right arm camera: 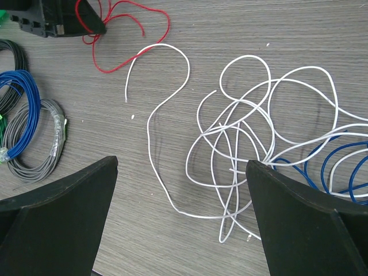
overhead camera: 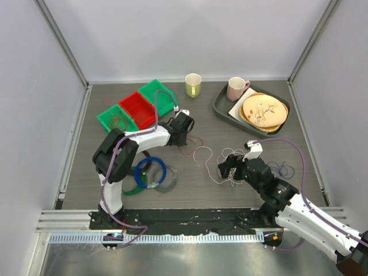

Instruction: Untangle the cables

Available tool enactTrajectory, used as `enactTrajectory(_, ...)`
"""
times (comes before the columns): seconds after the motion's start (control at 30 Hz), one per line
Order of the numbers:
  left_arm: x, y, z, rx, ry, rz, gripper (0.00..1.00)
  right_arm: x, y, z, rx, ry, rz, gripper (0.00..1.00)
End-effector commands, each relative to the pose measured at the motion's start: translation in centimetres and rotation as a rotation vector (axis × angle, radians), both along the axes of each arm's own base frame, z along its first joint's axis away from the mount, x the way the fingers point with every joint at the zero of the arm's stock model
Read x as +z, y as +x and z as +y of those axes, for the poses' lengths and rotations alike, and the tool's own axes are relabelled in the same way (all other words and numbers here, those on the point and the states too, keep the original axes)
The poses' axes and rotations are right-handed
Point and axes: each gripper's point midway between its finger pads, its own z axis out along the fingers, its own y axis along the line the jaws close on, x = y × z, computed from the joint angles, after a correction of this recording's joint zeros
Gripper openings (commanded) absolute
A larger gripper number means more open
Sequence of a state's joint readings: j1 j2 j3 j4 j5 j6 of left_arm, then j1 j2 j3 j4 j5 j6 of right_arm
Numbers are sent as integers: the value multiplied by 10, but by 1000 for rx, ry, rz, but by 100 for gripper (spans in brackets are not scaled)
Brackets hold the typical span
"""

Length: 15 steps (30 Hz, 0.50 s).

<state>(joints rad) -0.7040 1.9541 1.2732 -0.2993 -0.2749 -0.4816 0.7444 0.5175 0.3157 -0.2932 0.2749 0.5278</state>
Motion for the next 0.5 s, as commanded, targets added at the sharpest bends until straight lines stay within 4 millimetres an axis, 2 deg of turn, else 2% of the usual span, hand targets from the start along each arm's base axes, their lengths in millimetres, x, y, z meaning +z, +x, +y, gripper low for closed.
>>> enactTrajectory(0.0, 46, -5, 1, -20, -54, -59, 0, 11, 5, 4, -2, 28, -37, 99)
enactTrajectory(0.03, 71, -2, -2, -32, -90, -102, 0, 12, 4, 5, 3, 29, -38, 99)
enactTrajectory(0.1, 101, 0, -10, -92, -129, -154, 0, 13, 4, 4, 1, 35, -42, 99)
enactTrajectory(0.13, 131, 2, -20, -125, -191, -195, 0, 13, 5, 4, 0, 36, -45, 99)
enactTrajectory(0.2, 158, 1, -26, -168, -222, -222, 0, 14, 5, 4, -2, 40, -50, 99)
enactTrajectory(0.23, 182, 3, -31, -181, -256, -252, 0, 14, 5, 4, -2, 45, -50, 99)
enactTrajectory(0.3, 215, 1, -33, -204, -293, -302, 0, 18, 4, 8, 15, 61, -58, 99)
enactTrajectory(0.33, 241, 4, -36, -212, -320, -349, 0, 17, 3, 9, 22, 65, -60, 99)
enactTrajectory(0.47, 297, -1, -29, -242, -340, -436, 0, 19, 3, 11, 35, 77, -73, 99)
